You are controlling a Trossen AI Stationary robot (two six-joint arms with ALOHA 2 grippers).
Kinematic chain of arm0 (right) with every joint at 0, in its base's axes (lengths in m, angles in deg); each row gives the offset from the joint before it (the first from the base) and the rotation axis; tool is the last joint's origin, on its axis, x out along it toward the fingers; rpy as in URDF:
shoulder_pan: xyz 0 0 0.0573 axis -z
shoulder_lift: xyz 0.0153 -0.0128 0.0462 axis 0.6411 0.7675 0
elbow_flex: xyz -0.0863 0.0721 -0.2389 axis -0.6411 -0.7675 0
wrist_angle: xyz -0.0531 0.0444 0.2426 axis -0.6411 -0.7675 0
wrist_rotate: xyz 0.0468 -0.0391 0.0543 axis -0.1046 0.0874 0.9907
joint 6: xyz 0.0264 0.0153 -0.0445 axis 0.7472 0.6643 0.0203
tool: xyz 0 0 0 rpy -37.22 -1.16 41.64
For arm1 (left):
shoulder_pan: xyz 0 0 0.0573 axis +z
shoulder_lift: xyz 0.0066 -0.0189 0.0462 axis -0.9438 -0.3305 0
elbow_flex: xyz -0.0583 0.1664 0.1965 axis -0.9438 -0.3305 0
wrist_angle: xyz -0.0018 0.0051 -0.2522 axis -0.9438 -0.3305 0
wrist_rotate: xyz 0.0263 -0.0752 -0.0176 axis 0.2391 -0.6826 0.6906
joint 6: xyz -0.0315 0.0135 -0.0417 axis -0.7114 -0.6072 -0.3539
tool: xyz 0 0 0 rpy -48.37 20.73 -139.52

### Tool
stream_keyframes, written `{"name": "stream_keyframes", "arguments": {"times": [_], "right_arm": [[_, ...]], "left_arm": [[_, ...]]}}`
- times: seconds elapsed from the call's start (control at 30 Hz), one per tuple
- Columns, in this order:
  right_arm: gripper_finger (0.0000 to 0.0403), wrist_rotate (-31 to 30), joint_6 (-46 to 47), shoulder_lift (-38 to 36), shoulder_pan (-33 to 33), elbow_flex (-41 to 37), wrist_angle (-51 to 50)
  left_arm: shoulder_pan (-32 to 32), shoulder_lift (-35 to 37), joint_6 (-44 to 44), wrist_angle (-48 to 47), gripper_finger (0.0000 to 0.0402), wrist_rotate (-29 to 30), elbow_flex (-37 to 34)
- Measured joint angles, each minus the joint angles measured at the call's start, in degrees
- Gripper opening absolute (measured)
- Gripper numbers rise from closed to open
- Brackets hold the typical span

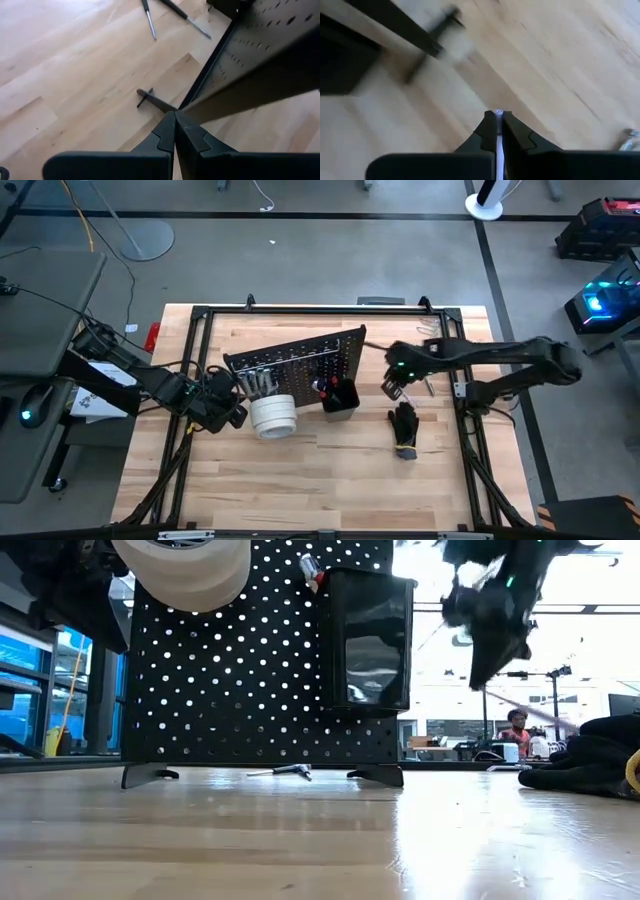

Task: Hang tools onto peg board
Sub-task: Hang the light purple pen onto the pegboard

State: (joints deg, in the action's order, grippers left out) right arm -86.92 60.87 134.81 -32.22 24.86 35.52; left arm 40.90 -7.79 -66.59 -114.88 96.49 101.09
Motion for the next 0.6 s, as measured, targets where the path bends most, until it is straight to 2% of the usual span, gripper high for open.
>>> {"name": "stream_keyframes", "arguments": {"times": [0.17,0.3,0.43,0.6], "right_arm": [[0.0001,-1.7,8.8,-10.6,-5.3,0.1,2.1],[0.0001,-7.5,13.6,-17.9,-12.7,0.1,10.5],[0.0001,-15.1,11.6,-20.9,-19.9,0.1,24.0],[0.0001,-25.6,1.1,-20.2,-26.5,0.2,39.1]], "left_arm": [[0.1,0.0,-1.4,0.1,0.0000,-2.3,0.0],[0.2,0.0,-4.0,0.1,0.0000,-2.3,0.0],[0.2,0.0,-6.0,0.2,0.0000,-2.3,0.0],[0.2,0.0,-6.3,0.2,0.0000,-2.3,0.0]]}}
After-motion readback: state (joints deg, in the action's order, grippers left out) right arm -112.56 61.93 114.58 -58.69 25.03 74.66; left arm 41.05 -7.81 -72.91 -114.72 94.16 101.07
